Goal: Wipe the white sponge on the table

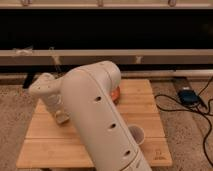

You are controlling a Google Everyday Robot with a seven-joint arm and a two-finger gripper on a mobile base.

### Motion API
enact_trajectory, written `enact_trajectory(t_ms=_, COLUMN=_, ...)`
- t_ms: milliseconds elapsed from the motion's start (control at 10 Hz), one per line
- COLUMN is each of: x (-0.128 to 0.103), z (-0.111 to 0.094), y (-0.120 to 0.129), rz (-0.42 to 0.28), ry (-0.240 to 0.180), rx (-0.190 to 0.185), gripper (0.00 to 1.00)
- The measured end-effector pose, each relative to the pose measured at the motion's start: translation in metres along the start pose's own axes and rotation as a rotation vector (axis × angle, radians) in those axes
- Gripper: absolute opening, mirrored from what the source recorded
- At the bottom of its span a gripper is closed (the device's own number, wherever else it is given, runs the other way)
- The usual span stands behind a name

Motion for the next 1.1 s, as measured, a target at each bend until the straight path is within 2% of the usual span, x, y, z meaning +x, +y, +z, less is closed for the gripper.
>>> enact_trajectory(t_ms=200, x=0.020, z=0.001, y=0.031, rz=-0.063, ry=0.009, rx=0.013, gripper=0.00)
enact_trajectory(t_ms=300, x=0.032, z=-0.003, y=0.046, rz=-0.089, ry=0.007, rx=0.006, gripper=0.00)
enact_trajectory(t_ms=600, x=0.061, z=-0.008, y=0.048, rz=-0.117, ry=0.014, rx=0.012, gripper=0.00)
enact_trajectory(t_ms=900, x=0.085, z=0.001, y=0.014, rz=-0.057, ry=0.056, rx=0.005, gripper=0.00)
enact_trajectory(t_ms=1100, x=0.090, z=0.005, y=-0.011, rz=0.004, ry=0.068, rx=-0.001, gripper=0.01)
